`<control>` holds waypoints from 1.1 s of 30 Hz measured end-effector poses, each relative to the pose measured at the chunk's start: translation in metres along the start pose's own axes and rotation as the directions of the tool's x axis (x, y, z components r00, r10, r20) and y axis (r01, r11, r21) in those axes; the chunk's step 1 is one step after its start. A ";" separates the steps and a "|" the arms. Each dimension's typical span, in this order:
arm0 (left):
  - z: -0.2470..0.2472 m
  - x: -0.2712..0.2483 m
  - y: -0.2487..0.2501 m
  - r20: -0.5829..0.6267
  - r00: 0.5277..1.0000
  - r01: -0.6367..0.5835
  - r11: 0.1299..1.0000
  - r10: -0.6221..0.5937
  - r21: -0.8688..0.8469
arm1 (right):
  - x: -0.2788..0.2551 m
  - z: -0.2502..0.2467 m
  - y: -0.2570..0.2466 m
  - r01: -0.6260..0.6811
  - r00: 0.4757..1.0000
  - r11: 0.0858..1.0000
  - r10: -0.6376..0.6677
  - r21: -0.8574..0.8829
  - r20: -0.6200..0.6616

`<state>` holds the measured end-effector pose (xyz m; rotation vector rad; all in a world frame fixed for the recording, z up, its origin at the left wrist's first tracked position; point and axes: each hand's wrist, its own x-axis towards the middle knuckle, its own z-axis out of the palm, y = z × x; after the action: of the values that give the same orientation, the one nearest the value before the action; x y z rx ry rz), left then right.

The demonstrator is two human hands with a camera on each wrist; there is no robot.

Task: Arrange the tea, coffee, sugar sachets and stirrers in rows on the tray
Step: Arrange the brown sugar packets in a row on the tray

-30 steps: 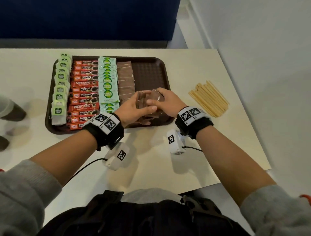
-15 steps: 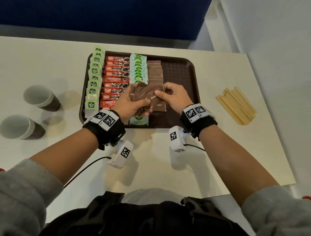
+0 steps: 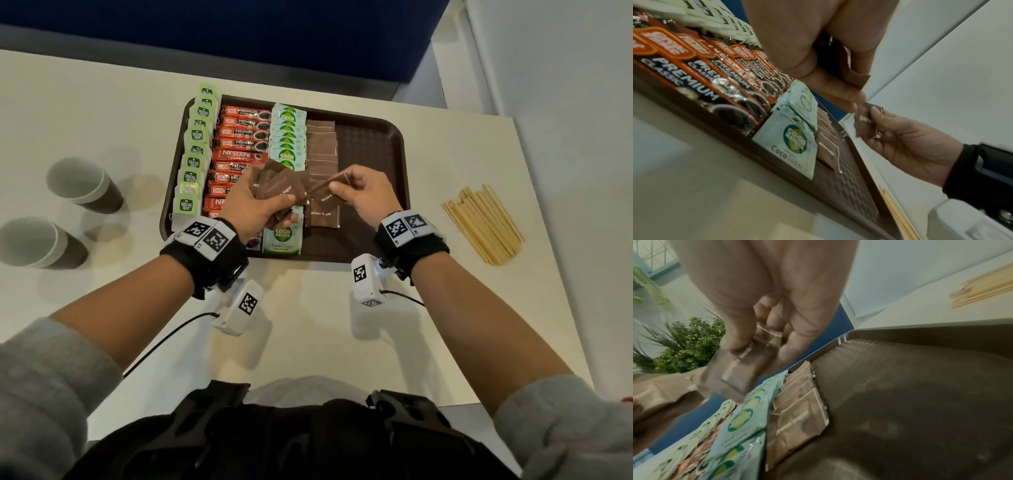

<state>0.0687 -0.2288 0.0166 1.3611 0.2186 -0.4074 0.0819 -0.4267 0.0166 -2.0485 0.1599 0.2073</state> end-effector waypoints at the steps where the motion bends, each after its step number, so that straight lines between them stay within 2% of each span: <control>1: -0.002 0.001 0.000 -0.022 1.000 -0.001 1.000 0.002 0.005 | 0.000 -0.002 0.003 -0.007 1.000 0.997 0.006 -0.077 -0.018; 5: -0.010 0.005 -0.001 -0.077 0.997 -0.008 1.000 0.010 0.024 | -0.003 -0.002 0.018 -0.079 0.997 0.971 0.077 -0.225 -0.021; 11: -0.013 0.006 0.000 -0.072 0.997 -0.010 0.999 0.012 0.030 | -0.004 0.007 0.028 -0.192 0.980 0.950 0.199 -0.245 0.004; 18: -0.011 0.005 0.000 -0.083 0.997 0.000 0.998 0.005 0.064 | 0.002 0.010 0.031 -0.198 0.978 0.909 0.206 -0.367 -0.018; 33: -0.009 0.002 0.002 -0.070 0.997 0.019 0.997 -0.013 0.077 | 0.001 0.018 0.039 -0.245 0.968 0.934 0.222 -0.259 -0.117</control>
<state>0.0717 -0.2201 0.0163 1.4521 0.2732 -0.3857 0.0740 -0.4293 -0.0252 -2.3116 0.4528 0.3026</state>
